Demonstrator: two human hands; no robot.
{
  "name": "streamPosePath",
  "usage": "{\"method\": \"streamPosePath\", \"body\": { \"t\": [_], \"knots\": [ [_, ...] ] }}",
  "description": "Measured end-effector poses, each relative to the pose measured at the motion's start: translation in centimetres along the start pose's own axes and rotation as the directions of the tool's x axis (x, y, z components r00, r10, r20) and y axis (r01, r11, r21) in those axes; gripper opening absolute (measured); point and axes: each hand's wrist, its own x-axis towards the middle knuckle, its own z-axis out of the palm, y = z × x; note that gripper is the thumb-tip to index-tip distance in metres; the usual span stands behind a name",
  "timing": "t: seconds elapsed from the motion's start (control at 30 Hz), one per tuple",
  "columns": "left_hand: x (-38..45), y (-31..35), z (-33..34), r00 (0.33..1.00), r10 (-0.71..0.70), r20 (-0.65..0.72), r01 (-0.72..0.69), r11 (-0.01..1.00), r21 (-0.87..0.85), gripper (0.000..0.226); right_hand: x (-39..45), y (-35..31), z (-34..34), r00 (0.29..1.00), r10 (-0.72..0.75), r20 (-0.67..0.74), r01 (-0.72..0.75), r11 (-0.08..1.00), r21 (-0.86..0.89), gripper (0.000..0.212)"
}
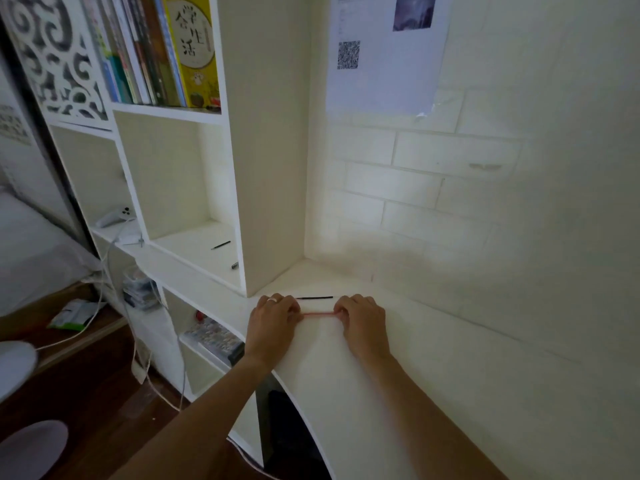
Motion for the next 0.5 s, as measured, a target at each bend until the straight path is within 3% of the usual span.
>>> {"method": "streamPosePath", "body": {
  "t": [0.3,0.5],
  "knots": [
    [-0.1,-0.5,-0.4,0.997,-0.054,0.054,0.06,0.993,-0.102,0.011,0.2,0.3,-0.3,0.998,0.052,0.035,-0.055,0.995,0.086,0.011],
    [0.7,1.0,-2.0,0.975,-0.053,0.218,0.07,0.995,-0.07,0.026,0.9,-0.6,-2.1,0.988,0.069,0.14,-0.091,0.984,0.154,0.02]
  ]
}}
